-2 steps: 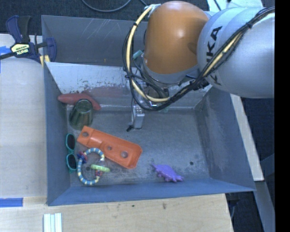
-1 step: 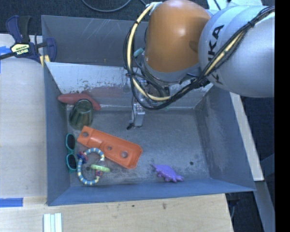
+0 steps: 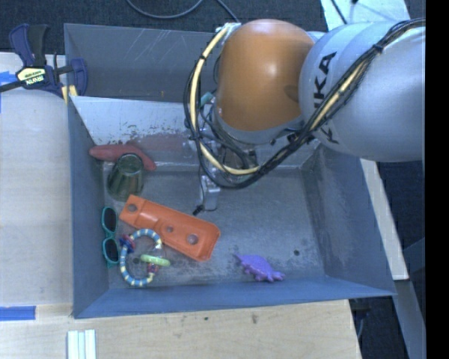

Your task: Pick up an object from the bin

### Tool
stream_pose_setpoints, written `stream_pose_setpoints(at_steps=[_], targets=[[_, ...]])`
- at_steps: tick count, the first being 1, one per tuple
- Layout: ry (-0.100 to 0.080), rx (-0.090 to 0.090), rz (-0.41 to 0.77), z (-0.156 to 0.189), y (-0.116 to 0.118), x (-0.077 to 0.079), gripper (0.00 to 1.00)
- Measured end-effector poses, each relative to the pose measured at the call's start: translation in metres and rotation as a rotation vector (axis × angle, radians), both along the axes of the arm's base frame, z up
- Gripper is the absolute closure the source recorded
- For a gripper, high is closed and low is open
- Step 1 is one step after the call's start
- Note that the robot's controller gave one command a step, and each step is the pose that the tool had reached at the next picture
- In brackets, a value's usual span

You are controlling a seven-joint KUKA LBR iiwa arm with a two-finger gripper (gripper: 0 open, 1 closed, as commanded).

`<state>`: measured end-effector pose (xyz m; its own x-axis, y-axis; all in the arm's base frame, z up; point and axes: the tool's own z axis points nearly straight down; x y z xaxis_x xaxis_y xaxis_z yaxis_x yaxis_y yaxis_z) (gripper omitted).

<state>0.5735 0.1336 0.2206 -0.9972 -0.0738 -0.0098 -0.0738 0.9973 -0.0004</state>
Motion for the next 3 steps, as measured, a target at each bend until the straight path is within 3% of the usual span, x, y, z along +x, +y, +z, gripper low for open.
stream_pose_setpoints(at_steps=[1, 2, 3], targets=[[0.001, 0.001, 0.155, -0.061, 0.009, -0.013, 0.0], [-0.004, -0.002, 0.276, -0.121, 0.031, -0.005, 0.0], [0.001, 0.003, 0.053, -0.15, 0.031, -0.022, 1.0]])
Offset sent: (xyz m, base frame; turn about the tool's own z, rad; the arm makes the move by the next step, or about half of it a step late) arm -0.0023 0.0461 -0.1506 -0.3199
